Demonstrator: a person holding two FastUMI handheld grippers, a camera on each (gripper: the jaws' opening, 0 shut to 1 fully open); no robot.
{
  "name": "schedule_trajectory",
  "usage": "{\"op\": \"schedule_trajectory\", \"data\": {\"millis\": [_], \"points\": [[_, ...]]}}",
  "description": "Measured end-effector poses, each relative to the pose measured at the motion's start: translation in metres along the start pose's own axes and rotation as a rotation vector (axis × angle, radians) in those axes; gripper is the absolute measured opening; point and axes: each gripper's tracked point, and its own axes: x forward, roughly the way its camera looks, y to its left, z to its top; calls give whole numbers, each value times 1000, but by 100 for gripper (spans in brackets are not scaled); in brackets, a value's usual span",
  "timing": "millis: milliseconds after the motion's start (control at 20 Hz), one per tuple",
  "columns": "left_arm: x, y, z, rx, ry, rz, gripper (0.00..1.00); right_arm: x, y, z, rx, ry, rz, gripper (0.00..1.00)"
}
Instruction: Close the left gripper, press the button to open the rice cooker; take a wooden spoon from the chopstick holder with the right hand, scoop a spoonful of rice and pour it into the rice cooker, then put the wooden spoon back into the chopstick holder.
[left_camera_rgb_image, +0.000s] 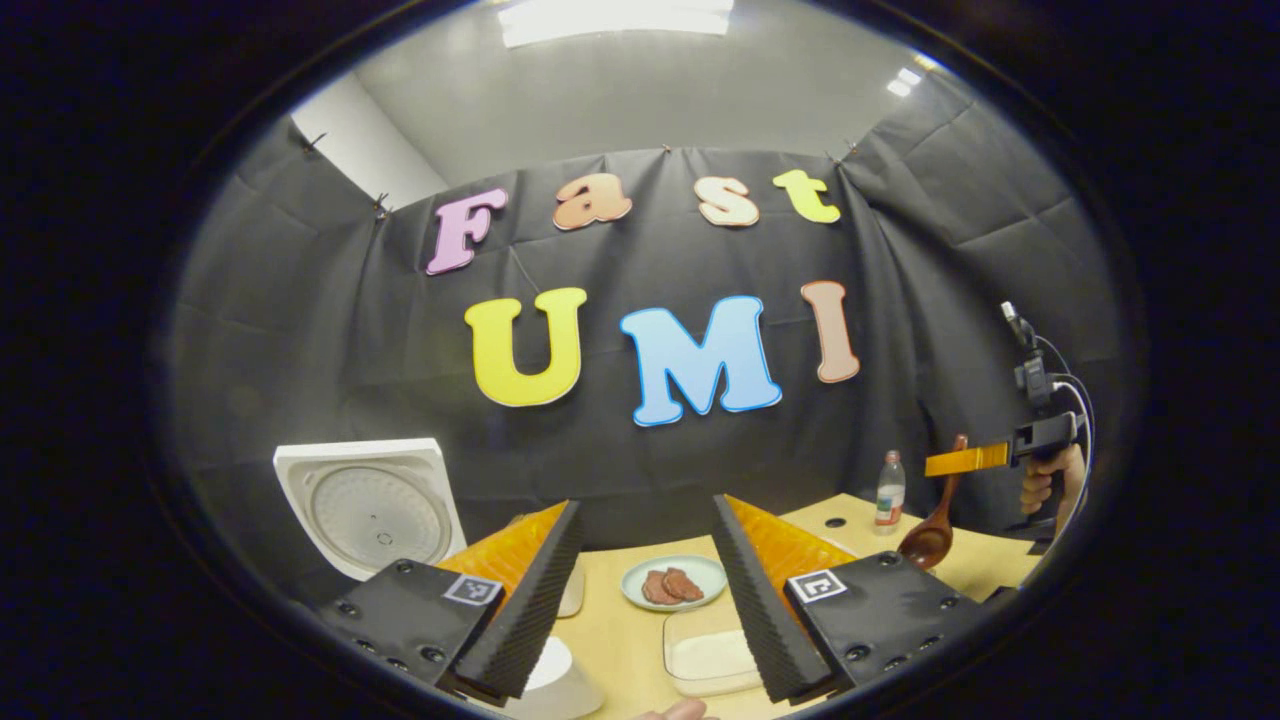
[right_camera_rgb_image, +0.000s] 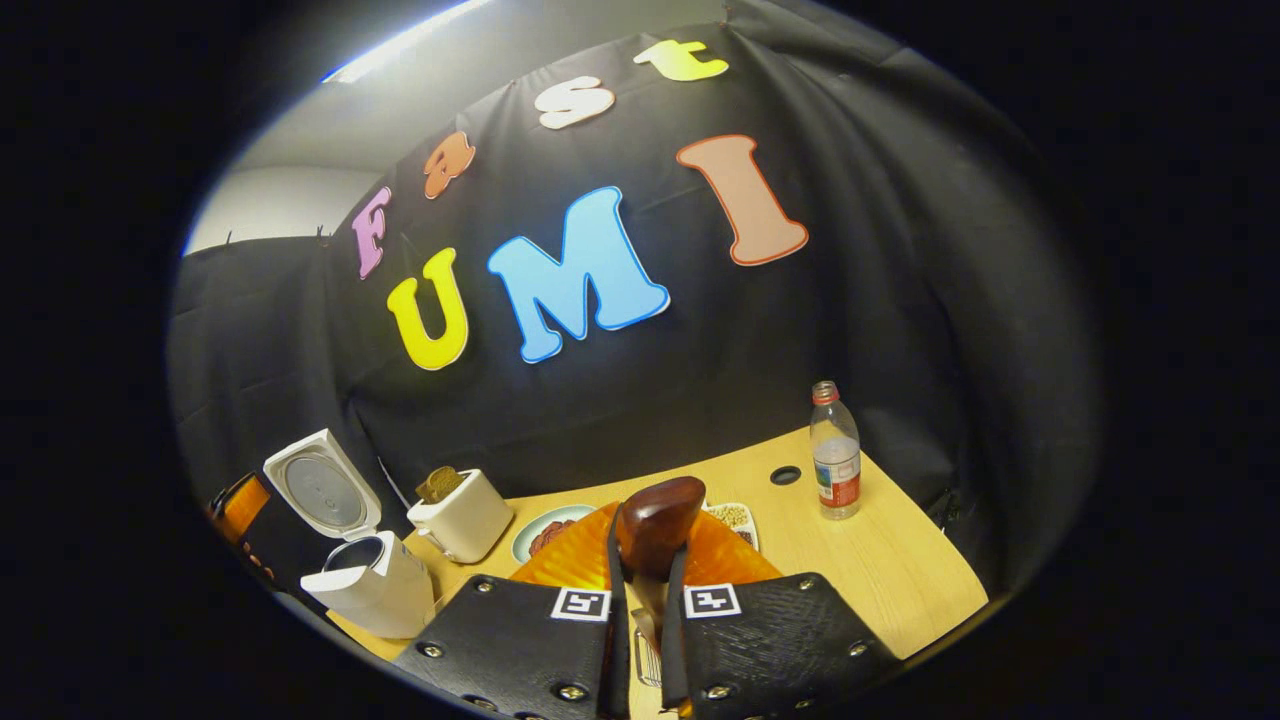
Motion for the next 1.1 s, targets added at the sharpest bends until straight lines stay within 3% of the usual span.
{"op": "schedule_trajectory", "data": {"millis": [250, 300, 400, 500, 600, 800, 900, 1050, 1100], "points": [[2, 3, -9, -32, 15, -1, 92, 10, -8, -19, 20, 9, -43, 13], [1, 6, -10, -36, 15, 5, 82, 12, -12, -24, 16, 9, -63, 13], [-1, 12, -11, -36, 15, 21, 83, 13, -14, -31, 34, 18, -79, 13], [-1, 14, -13, -40, 19, 22, 92, 20, -16, -41, 52, 28, -94, 13], [-3, 16, -18, -32, 26, 26, 92, 26, -19, -52, 43, 36, -107, 13], [0, 18, -20, -31, 29, 29, 83, 29, -19, -60, -2, 34, -115, 14], [0, 18, -25, -31, 30, 31, 92, 31, -25, -63, -60, 26, -136, 21], [3, 13, -31, -28, 45, 24, 92, 25, -36, -57, -134, 4, -186, 40], [4, 12, -32, -28, 46, 22, 83, 21, -39, -50, -159, -15, -204, 43]]}}
